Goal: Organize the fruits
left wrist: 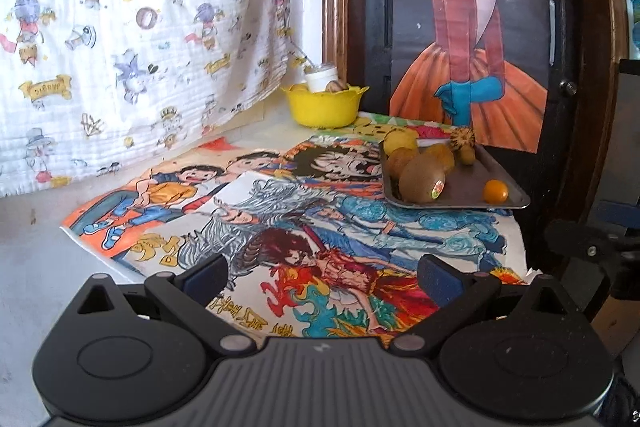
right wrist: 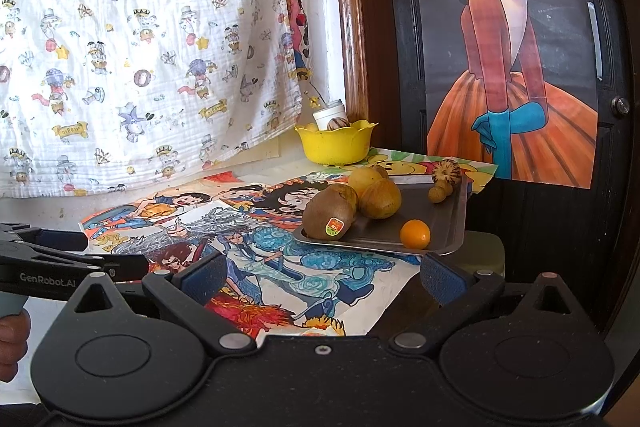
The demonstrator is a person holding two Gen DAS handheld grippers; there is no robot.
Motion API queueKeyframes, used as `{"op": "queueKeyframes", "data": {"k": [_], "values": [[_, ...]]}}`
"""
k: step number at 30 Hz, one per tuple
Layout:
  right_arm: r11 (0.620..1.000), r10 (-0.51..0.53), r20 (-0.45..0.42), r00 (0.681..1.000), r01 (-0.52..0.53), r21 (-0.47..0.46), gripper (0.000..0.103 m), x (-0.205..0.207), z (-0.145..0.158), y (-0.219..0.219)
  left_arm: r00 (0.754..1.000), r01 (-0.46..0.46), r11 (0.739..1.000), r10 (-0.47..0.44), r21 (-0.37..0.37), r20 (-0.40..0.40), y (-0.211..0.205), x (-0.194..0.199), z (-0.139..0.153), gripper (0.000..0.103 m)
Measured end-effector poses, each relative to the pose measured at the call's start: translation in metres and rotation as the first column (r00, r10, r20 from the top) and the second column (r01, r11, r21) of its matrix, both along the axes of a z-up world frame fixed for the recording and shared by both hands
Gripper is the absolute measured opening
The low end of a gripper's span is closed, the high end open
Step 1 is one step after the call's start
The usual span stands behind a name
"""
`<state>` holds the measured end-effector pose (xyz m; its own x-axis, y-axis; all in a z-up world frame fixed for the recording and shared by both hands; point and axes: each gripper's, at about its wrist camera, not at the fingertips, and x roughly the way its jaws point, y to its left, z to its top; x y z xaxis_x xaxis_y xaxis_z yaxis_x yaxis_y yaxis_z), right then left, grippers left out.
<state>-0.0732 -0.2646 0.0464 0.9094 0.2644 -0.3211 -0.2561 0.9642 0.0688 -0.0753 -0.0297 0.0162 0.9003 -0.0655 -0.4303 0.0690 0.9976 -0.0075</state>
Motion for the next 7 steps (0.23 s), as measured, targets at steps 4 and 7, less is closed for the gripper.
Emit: {"op": "queueKeyframes", "data": {"k": [4,7], "values": [[1.0,-0.001,0.0,1.0,0.001,0.0,0.102,-0.0004,-0.0008,0.0006,1.0,0.007,1.0,-0.007,-0.002,0.011,0.0,-0.0007,0.0012,0.103],[1.0,-0.001,-0.003,1.0,0.001,0.0,0.102,-0.0024,-0.0034,0.0022,1.0,0.011,1.0,-0.011,0.002,0.019,-0.0005,-0.0014,0.0017,0.103]]}}
